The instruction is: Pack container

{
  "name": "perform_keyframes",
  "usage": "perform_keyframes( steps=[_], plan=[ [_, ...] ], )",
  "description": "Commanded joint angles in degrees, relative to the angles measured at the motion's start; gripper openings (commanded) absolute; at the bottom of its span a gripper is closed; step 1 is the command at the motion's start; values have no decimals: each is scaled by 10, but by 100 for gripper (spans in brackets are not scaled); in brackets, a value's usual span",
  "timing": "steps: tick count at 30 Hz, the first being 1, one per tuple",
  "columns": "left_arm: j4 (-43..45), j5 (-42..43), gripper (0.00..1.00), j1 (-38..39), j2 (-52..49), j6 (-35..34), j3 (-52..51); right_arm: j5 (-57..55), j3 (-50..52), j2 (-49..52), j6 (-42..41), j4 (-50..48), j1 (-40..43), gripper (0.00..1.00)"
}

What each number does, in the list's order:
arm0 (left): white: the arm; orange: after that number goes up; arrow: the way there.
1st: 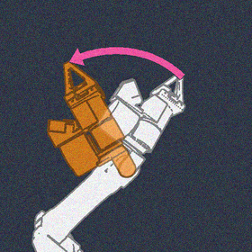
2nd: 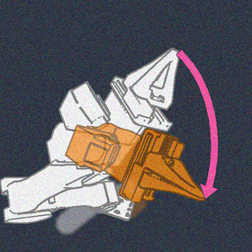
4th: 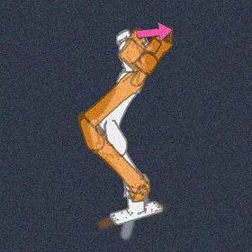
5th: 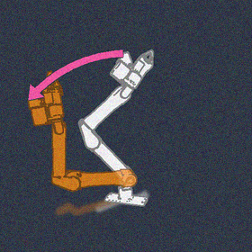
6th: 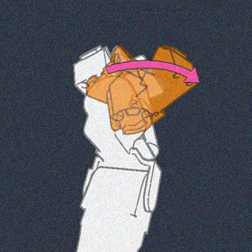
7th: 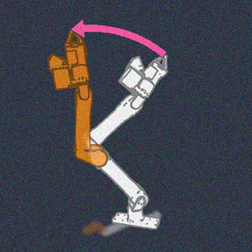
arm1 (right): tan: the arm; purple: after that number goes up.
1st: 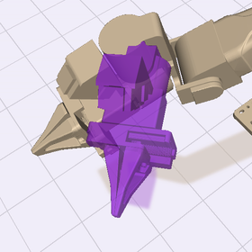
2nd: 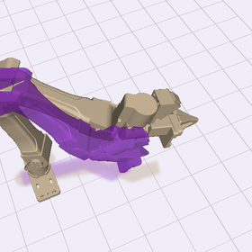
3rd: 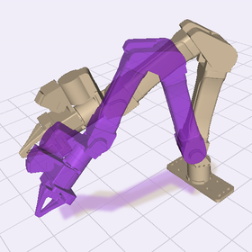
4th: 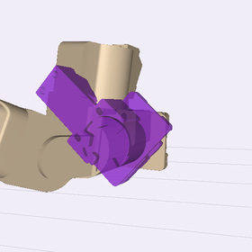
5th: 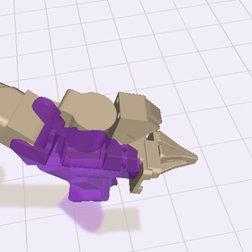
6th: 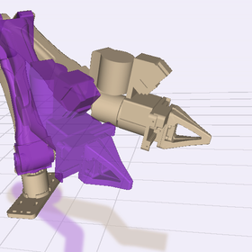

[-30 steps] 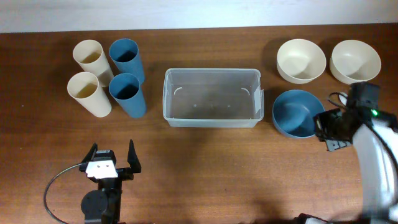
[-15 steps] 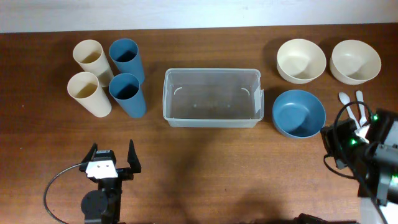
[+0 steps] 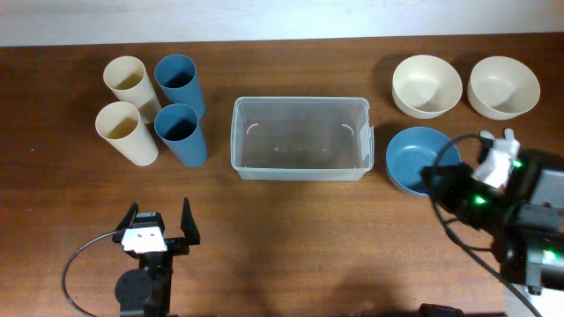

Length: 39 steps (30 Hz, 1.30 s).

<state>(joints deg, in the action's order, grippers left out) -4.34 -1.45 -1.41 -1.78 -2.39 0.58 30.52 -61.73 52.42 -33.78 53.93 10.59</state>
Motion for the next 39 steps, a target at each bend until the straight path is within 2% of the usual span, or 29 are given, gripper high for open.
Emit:
perform_keyframes(
  steps=[1, 7, 12, 13, 15, 16, 18, 21, 29, 39],
  plan=[
    [-4, 9, 100, 1, -2, 5, -1, 21, -10, 31, 0, -36, -83, 4],
    [-4, 8, 100, 1, -2, 5, -1, -21, -11, 122, -2, -97, -201, 4],
    [-4, 9, 100, 1, -2, 5, -1, -145, -40, 169, -31, -83, -207, 4],
    [-4, 9, 100, 1, -2, 5, -1, -168, -49, 170, -31, -77, -201, 15],
    [-4, 9, 100, 1, -2, 5, -1, -223, -74, 168, -33, -54, -181, 29],
    [-4, 9, 100, 1, -2, 5, -1, -287, -101, 168, -61, -20, -153, 63],
    [-4, 9, 100, 1, -2, 5, -1, -340, -118, 169, -98, 13, -119, 73],
    [-4, 9, 100, 1, -2, 5, -1, -346, -117, 173, -117, 33, -68, 85],
    [-4, 9, 100, 1, -2, 5, -1, -332, -108, 293, -137, 55, -5, 99],
    [-4, 9, 100, 1, -2, 5, -1, -267, -108, 477, -152, 9, 20, 98]
  ],
)
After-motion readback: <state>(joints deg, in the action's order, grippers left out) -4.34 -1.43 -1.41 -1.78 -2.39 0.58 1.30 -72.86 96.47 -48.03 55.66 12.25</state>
